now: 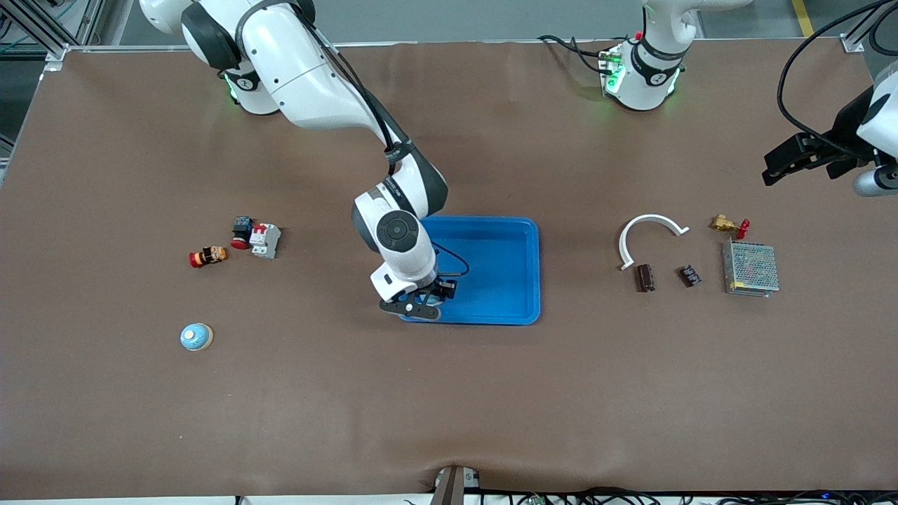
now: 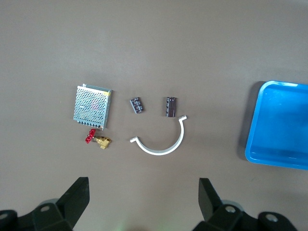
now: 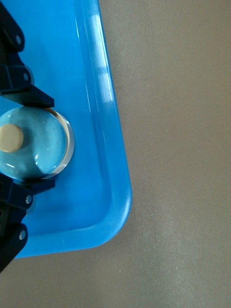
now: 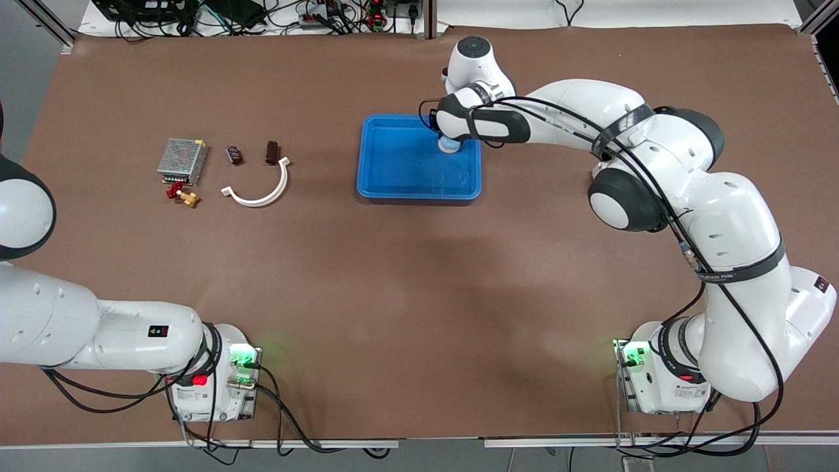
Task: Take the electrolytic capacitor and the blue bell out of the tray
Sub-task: 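Grasp the second light-blue bell with the right gripper and lift it, then carry the bell beside the first bell and lower it with the right gripper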
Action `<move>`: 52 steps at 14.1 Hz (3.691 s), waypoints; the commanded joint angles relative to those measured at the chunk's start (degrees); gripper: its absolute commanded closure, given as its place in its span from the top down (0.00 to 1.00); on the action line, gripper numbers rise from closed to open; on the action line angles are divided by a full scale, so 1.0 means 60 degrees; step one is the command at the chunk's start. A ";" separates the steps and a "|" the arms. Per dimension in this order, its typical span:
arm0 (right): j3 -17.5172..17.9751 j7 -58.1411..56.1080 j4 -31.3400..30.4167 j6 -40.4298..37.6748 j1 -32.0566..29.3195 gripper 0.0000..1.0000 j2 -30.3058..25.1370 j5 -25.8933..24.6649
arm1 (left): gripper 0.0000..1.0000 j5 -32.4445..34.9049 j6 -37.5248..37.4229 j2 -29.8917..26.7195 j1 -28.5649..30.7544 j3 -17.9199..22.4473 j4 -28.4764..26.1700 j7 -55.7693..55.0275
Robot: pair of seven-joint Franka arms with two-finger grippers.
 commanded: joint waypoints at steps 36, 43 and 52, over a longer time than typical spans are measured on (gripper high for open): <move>-0.0068 -1.4093 0.0356 -0.3630 -0.5841 0.48 -0.1433 -0.0063 | 1.00 -0.0151 0.0025 -0.0233 -0.0053 -0.0033 -0.0092 0.0107; -0.0053 -1.4987 -0.0407 -0.2238 -0.6017 0.48 -0.1229 -0.0063 | 1.00 -0.0151 0.0025 -0.0219 -0.0067 -0.0062 -0.0092 0.0005; -0.0053 -1.5854 -0.0598 -0.1695 -0.6222 0.48 -0.0921 -0.0019 | 1.00 -0.0151 0.0025 -0.0146 -0.0053 -0.0150 -0.0092 -0.0024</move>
